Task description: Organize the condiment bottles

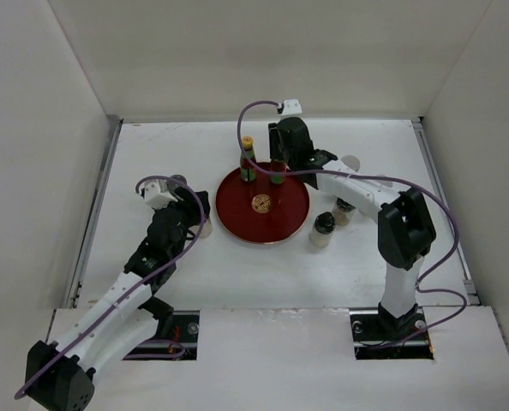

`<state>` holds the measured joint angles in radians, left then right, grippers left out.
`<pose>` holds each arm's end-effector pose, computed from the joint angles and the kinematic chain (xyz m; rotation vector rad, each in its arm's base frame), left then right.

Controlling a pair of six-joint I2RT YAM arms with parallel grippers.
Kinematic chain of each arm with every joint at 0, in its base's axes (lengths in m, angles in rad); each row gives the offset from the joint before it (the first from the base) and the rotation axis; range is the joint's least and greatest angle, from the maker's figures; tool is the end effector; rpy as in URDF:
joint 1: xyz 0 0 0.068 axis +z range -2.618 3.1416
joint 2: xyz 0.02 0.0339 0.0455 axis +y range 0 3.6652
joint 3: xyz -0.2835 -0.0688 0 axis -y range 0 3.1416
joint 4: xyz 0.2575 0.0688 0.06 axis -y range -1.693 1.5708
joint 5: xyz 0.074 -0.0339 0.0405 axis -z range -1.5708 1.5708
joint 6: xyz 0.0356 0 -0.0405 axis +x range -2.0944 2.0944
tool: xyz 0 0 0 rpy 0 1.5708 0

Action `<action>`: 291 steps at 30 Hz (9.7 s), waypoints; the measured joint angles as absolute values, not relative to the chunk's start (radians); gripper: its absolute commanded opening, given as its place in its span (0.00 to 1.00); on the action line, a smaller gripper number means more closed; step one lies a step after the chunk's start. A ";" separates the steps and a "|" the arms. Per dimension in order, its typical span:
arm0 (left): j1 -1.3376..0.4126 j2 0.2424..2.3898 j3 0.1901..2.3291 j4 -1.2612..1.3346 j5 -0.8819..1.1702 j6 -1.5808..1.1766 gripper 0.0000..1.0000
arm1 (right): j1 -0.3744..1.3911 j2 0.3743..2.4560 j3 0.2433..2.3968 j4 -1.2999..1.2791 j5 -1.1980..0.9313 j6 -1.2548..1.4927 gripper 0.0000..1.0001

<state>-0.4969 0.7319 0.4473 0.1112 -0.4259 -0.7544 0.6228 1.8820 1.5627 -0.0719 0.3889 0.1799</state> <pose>0.1634 -0.0719 0.2699 -0.5343 1.6771 -0.5485 0.3888 0.2626 0.3187 -0.1746 1.9265 0.1537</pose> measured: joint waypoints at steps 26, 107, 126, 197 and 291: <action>-0.330 1.084 0.775 -0.115 -0.573 -0.612 0.83 | 0.666 1.429 1.074 0.176 0.359 0.363 1.00; -0.660 0.981 0.905 -0.131 -0.606 -0.475 0.79 | 0.686 1.119 0.623 0.331 0.306 0.476 1.00; -0.602 1.091 0.722 -0.334 -0.620 -0.582 0.78 | 0.686 1.119 0.623 0.331 0.306 0.476 1.00; -0.694 0.793 0.370 0.349 -0.585 -0.575 0.52 | 0.767 0.960 0.714 -0.397 0.590 0.540 0.99; -0.543 0.901 0.163 0.655 -0.507 -0.724 0.56 | 0.343 1.586 1.203 -0.216 0.543 0.264 0.56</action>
<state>-0.5434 0.9012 0.1635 0.6552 -0.5072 -0.7238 0.3428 1.5860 1.2034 -0.2161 0.5430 0.2642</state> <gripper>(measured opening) 0.553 0.680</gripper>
